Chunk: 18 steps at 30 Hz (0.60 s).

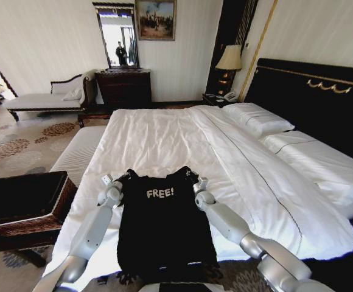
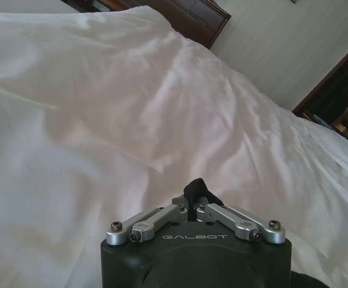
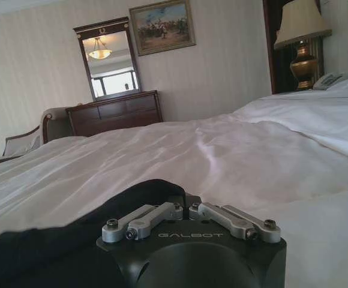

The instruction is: Fold the clothes on the bed and place them into the basket.

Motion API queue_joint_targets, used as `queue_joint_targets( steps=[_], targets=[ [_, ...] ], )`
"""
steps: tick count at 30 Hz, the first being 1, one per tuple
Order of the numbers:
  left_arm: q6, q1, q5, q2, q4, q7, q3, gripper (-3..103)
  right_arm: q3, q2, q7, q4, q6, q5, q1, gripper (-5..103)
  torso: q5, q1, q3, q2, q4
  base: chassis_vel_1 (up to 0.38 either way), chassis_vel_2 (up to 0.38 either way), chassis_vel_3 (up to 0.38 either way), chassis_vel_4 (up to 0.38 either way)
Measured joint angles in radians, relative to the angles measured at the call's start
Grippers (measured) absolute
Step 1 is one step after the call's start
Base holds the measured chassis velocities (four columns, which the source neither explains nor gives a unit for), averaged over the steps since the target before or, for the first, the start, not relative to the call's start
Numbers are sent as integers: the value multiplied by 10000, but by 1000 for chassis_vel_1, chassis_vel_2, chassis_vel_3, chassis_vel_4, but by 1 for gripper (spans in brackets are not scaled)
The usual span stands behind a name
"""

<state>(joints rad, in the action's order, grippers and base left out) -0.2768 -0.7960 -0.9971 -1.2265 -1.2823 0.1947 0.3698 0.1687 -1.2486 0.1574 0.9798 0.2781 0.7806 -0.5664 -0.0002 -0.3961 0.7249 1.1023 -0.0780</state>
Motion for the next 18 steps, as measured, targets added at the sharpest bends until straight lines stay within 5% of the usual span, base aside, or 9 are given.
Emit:
queue_joint_targets(
  steps=[8, 18],
  targets=[
    [8, -563, -25, 166, -291, -216, 421, 1, -378, 276, -59, 212, 37, 26, -212, 0, 3, 0, -2, 0, 2, 0, 0, 0, 0],
    [188, -529, 671, -384, 304, -375, 308, 1, -69, -352, -549, -865, 465, -767, -78, 0, 2, -1, -1, 0, 1, 0, 0, 0, 0]
  ],
)
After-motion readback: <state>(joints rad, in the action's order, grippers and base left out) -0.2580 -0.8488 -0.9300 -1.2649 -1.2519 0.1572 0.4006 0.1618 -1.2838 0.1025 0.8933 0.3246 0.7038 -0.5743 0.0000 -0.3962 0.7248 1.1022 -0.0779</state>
